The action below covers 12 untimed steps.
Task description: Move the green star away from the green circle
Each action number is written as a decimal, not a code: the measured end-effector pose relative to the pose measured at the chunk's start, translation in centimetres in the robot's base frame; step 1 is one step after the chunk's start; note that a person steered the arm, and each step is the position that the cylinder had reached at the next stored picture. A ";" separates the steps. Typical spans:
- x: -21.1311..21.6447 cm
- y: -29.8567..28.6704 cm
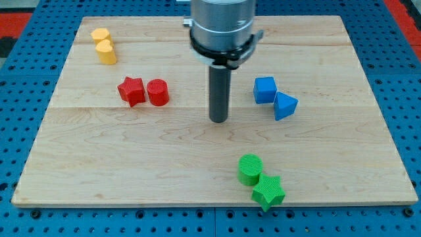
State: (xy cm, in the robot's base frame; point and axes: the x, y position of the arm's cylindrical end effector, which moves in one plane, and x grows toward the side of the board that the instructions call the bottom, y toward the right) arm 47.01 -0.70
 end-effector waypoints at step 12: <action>14.2 21.0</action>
